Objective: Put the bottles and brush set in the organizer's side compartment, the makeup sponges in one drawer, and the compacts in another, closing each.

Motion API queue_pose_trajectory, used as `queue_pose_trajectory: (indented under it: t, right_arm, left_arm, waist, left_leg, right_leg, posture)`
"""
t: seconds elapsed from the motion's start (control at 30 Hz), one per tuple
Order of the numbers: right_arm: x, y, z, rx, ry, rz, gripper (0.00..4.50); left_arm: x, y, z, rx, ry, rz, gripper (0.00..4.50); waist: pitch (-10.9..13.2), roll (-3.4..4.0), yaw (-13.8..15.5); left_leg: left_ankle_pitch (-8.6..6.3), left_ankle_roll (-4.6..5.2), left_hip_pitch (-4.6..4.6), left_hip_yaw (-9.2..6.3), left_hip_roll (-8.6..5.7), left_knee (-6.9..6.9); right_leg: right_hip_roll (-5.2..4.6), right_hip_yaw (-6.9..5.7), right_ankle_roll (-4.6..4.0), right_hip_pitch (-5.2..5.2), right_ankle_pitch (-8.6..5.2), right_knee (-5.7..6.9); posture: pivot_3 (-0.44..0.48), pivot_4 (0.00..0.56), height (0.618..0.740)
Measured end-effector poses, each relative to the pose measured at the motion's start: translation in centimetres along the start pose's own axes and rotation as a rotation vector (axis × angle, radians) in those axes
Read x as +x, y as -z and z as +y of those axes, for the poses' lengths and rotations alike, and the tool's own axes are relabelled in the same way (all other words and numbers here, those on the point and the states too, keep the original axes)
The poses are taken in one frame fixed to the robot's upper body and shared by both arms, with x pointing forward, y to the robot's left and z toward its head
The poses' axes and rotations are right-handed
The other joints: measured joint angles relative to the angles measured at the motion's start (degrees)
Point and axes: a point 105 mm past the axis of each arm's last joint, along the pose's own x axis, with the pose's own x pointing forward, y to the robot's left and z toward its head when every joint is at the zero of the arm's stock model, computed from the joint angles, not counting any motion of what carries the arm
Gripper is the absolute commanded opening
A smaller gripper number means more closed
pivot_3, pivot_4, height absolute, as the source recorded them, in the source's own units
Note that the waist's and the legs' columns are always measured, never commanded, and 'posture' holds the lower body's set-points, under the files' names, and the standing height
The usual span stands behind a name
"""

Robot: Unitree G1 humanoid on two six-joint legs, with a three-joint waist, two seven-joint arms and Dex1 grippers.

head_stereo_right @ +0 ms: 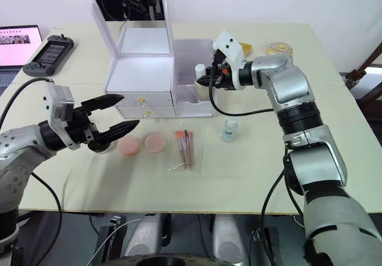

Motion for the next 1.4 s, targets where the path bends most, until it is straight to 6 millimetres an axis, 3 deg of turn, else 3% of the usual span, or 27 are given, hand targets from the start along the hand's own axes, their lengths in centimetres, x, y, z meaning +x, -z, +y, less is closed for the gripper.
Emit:
queue_pose_trajectory:
  t: [0.17,0.37,0.47,0.7,0.73,0.93,1.07,1.17,1.23,1.4]
  right_arm:
    - [0.3,0.2,0.0,0.027,0.066,0.008,0.78]
    - [0.5,2.2,0.6,0.071,0.129,0.049,0.78]
    - [0.4,2.2,0.7,0.074,0.139,0.054,0.78]
    - [-0.6,1.2,0.2,0.078,0.172,0.013,4.23]
    - [-0.8,0.9,0.3,0.081,0.169,0.003,4.44]
    - [-3.1,-0.8,0.4,0.069,0.134,-0.091,4.44]
    - [-6.0,-0.8,0.5,0.056,0.097,-0.157,4.44]
    - [-10.1,0.3,-0.4,0.043,0.12,-0.174,4.44]
    - [-13.4,1.7,-1.5,0.072,0.182,-0.176,4.44]
    - [-18.4,6.2,-3.1,0.127,0.317,-0.144,4.44]
  left_arm:
    - [0.4,-0.7,0.2,0.021,0.009,-0.018,4.5]
    - [1.2,-0.6,0.2,0.025,0.044,-0.011,4.5]
    - [1.5,-0.3,0.0,0.023,0.062,-0.005,4.5]
    - [2.1,-0.2,0.2,0.036,0.075,-0.01,4.5]
    - [2.2,0.0,0.2,0.031,0.079,-0.005,4.5]
    - [2.5,-0.4,0.7,0.047,0.087,-0.03,4.5]
    - [2.5,0.1,1.0,0.03,0.11,-0.022,4.5]
    - [1.4,0.5,2.4,0.035,0.106,0.017,4.5]
    - [-0.3,0.8,4.5,0.058,0.051,0.056,4.5]
    - [-3.9,2.5,7.4,0.026,-0.034,0.107,4.5]
  waist:
    - [0.0,0.0,0.0]
    - [0.0,0.0,0.1]
    - [0.0,0.01,0.1]
    - [0.0,0.0,0.1]
    - [0.0,0.0,0.1]
    - [0.0,0.0,0.1]
    - [0.0,0.0,0.4]
    - [0.0,-0.01,0.5]
    - [0.0,-0.01,0.2]
    - [0.0,0.01,-0.4]
  left_leg:
    - [0.11,-0.16,0.0,-0.01,0.0,0.03]
    - [0.14,-0.19,-0.01,-0.01,0.0,0.02]
    - [0.14,-0.19,-0.02,-0.01,0.0,-0.01]
    - [0.14,-0.19,-0.02,-0.01,0.0,0.02]
    - [0.14,-0.19,-0.02,-0.02,0.0,0.01]
    - [0.14,-0.19,-0.02,-0.02,0.01,0.0]
    - [0.14,-0.18,-0.04,-0.02,0.01,0.0]
    - [0.14,-0.19,-0.07,0.0,0.0,0.03]
    - [0.13,-0.18,-0.04,0.05,0.01,0.0]
    - [0.13,-0.18,0.1,0.08,0.07,-0.08]
  right_leg:
    - [0.01,0.03,-0.12,0.0,0.1,-0.01]
    - [0.02,0.06,-0.09,0.0,0.15,-0.04]
    - [0.03,0.06,0.05,-0.01,0.21,-0.05]
    - [0.03,0.06,0.04,-0.01,0.21,-0.05]
    - [0.03,0.06,0.04,-0.01,0.21,-0.05]
    - [0.04,0.06,0.05,-0.01,0.21,-0.06]
    - [0.04,0.06,0.06,-0.01,0.2,-0.07]
    - [0.04,0.06,-0.08,0.0,0.13,-0.12]
    - [0.03,0.08,-0.11,0.0,0.11,-0.13]
    - [0.07,0.12,-0.12,-0.01,0.1,-0.06]
  posture:
    - [0.0,0.15,0.74]
    - [0.0,0.15,0.74]
    - [0.0,0.15,0.74]
    - [0.0,0.15,0.74]
    - [0.0,0.15,0.74]
    - [0.0,0.15,0.74]
    - [0.0,0.15,0.74]
    - [0.0,0.15,0.74]
    - [0.0,0.15,0.74]
    - [0.0,0.15,0.74]
